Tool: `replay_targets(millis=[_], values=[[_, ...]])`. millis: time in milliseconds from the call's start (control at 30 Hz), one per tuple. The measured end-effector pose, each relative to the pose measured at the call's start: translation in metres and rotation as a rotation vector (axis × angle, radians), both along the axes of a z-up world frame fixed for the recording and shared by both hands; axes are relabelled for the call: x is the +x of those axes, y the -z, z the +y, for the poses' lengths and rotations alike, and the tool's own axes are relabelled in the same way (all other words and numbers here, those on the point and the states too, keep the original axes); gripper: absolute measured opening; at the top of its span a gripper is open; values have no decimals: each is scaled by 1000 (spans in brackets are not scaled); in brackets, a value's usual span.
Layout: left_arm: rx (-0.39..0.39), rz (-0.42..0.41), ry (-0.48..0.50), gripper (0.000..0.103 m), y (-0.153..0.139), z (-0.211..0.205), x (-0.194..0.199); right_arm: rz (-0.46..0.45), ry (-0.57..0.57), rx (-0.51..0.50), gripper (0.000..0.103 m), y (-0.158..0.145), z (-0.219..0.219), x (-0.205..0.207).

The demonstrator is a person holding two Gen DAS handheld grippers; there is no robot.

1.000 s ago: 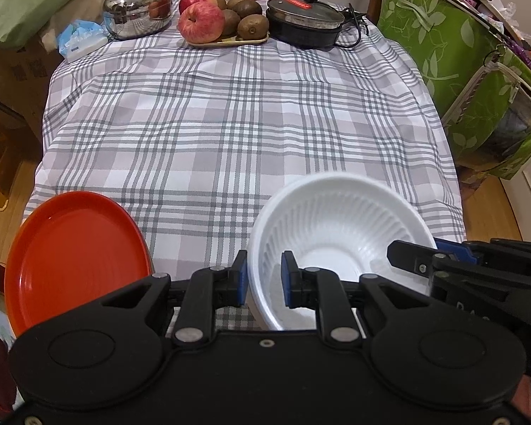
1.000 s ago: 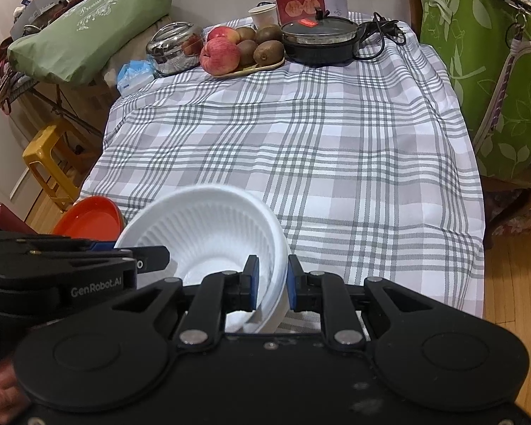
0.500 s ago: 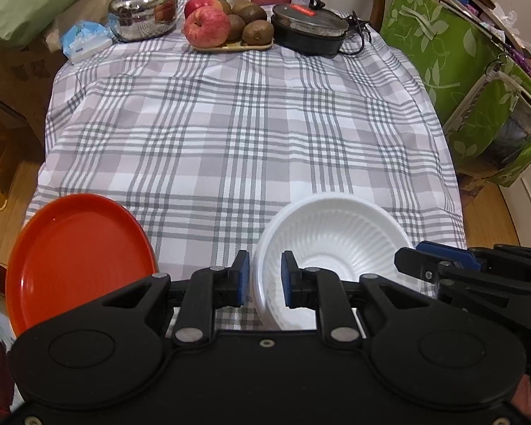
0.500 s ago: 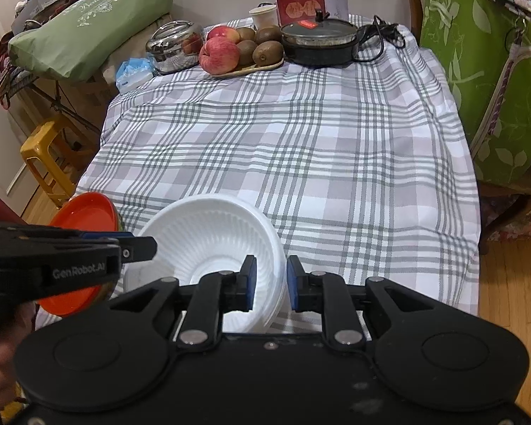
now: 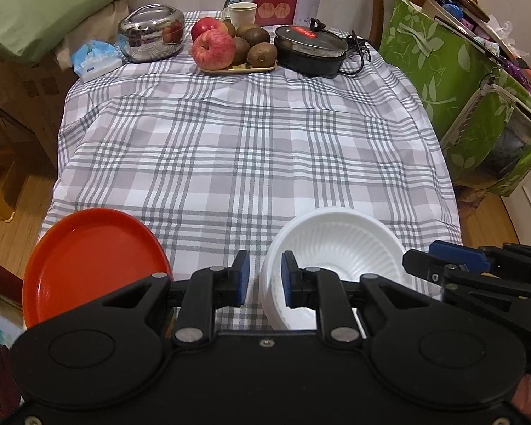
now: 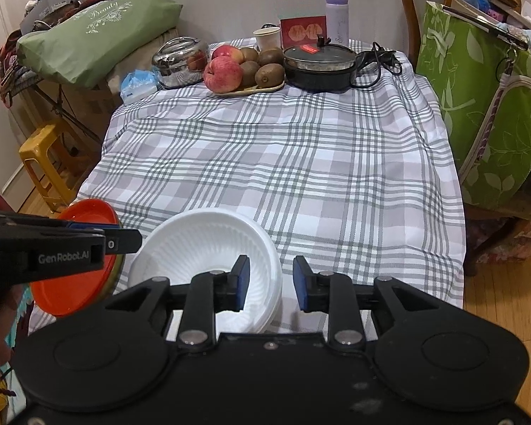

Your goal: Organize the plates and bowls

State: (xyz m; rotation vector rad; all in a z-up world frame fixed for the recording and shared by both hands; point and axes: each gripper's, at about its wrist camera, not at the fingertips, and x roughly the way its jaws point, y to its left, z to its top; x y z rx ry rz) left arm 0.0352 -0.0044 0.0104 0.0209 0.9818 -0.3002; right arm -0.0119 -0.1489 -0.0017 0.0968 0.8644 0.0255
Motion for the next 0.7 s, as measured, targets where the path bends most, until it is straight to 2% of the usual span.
replay_targets(millis=[433,700], values=[[-36,73,21,25,10,11,-6,30,39,34,29,8,-7,-9],[-27,77,53,26,11,4,-6,33,39,53,32,12,-6,-7]])
